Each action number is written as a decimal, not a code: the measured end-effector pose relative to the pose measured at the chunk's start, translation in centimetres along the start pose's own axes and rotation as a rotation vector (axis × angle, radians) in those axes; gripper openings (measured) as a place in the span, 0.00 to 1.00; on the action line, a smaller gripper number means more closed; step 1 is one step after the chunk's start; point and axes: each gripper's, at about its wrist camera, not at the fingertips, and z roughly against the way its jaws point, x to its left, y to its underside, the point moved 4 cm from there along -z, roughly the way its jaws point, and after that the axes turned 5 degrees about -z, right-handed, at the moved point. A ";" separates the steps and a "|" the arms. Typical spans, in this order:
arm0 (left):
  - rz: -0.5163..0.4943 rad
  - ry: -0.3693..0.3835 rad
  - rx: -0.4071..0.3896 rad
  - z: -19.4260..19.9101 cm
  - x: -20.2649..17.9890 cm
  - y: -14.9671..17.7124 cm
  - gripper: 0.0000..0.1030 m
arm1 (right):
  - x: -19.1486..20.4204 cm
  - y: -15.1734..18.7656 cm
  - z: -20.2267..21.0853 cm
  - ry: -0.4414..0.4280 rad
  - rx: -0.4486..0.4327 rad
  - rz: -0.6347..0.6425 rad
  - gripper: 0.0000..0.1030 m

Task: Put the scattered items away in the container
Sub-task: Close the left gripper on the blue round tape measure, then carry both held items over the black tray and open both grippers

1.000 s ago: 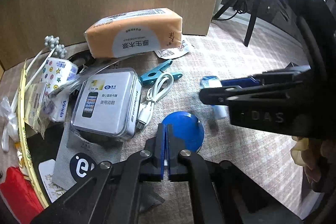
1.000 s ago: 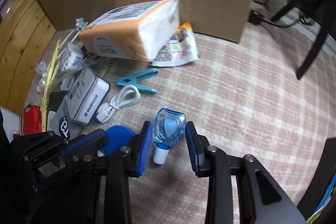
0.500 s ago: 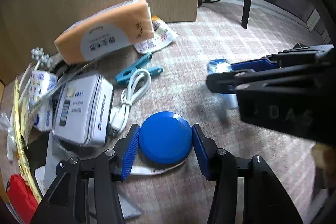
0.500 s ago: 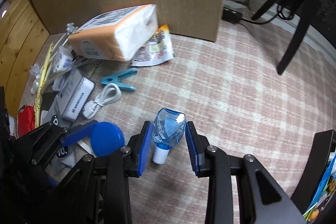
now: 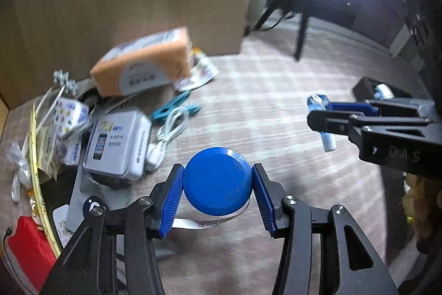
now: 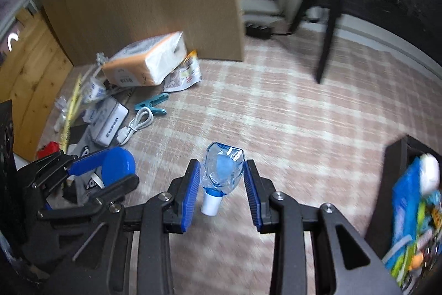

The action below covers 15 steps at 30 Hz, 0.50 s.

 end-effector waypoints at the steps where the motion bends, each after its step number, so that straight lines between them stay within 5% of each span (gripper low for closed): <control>1: -0.012 0.011 -0.013 0.6 -0.7 -0.2 0.46 | -0.5 -0.4 -0.1 -0.001 -0.014 -0.017 0.31; 15: -0.224 0.266 -0.124 5.9 -17.9 -3.2 0.46 | -16.8 8.1 12.3 0.184 -0.242 -0.306 0.31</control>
